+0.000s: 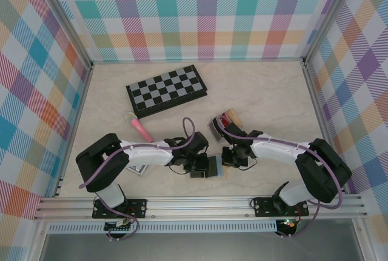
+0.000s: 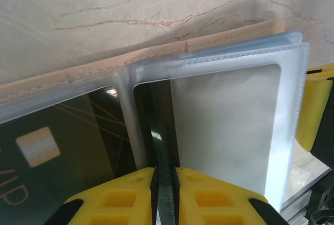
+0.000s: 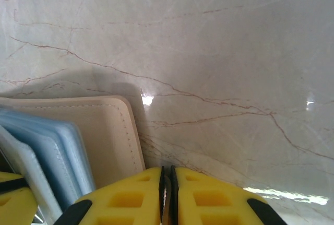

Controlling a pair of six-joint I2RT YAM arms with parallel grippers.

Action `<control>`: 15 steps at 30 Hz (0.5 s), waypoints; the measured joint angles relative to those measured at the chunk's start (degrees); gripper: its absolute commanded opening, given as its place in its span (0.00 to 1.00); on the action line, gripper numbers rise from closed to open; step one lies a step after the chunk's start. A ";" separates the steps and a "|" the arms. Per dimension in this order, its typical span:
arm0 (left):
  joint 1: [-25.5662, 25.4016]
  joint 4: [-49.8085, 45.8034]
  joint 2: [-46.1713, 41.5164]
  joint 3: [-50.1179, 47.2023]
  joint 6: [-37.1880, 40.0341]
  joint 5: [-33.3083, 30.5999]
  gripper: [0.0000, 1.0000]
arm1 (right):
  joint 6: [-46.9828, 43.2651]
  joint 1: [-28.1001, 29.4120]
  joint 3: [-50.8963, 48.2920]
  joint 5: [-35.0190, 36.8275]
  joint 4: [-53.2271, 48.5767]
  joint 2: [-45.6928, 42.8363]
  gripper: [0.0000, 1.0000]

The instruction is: Put the credit cards into the card holder

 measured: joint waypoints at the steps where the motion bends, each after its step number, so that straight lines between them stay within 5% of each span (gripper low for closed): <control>1: 0.00 0.11 0.07 0.09 0.00 0.04 0.17 | -0.02 0.00 0.00 0.02 0.00 0.00 0.14; 15: -0.15 2.78 0.07 0.28 0.00 1.09 0.19 | 0.20 0.28 0.17 0.72 -0.22 -0.04 0.19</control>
